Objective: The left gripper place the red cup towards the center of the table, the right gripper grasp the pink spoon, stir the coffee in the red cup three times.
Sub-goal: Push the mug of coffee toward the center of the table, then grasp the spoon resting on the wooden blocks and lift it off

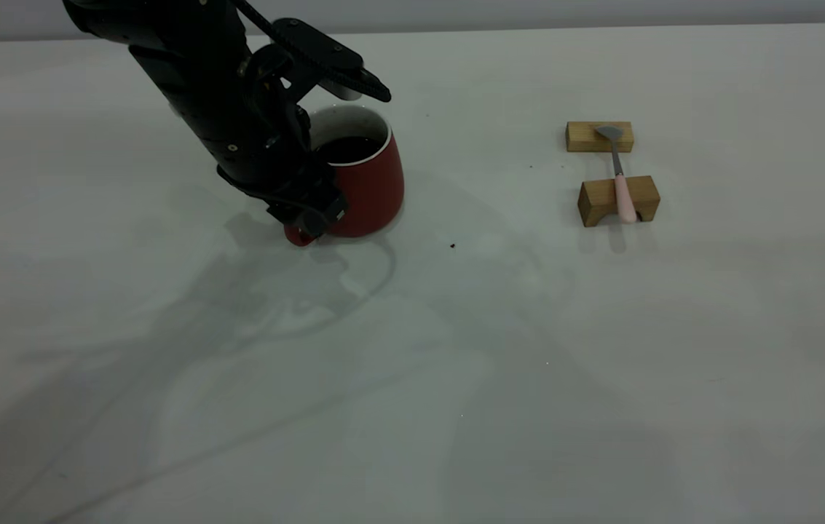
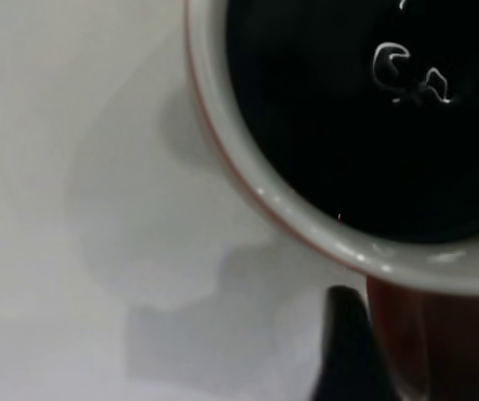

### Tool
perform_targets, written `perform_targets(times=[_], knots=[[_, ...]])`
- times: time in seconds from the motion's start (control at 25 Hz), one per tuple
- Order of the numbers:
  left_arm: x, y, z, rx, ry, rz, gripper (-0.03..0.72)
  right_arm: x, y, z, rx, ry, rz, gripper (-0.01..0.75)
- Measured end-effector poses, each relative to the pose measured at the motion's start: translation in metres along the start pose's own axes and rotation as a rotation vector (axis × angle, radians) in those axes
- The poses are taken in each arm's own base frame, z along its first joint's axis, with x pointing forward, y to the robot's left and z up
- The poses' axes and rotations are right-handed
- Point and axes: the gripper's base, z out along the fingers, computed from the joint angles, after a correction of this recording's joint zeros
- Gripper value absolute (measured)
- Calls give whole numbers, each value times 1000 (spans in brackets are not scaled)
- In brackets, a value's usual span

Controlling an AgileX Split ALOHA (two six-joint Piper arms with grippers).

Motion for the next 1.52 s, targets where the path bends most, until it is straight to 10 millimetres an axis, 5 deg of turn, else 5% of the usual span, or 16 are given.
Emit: perform_targets(times=[0.12, 0.32, 0.64, 0.96, 1.12, 1.28, 1.52], knots=[[-5, 2, -11, -8, -16, 13, 641, 0, 0, 0, 0, 0, 0, 418], [-18, 8, -50, -26, -59, 17, 665, 0, 0, 0, 0, 0, 0, 418], [-12, 30, -174, -69, -8, -17, 556, 0, 0, 0, 0, 0, 0, 418], [35, 17, -305, -130, 62, -169, 430, 0, 0, 0, 0, 0, 0, 418], [67, 6, -355, -172, 68, -286, 389, 0, 0, 0, 0, 0, 0, 418], [88, -2, -388, -204, -56, -386, 368, 0, 0, 0, -1, 0, 0, 418], [147, -24, -392, -208, -93, -405, 362, 0, 0, 0, -1, 0, 0, 418]])
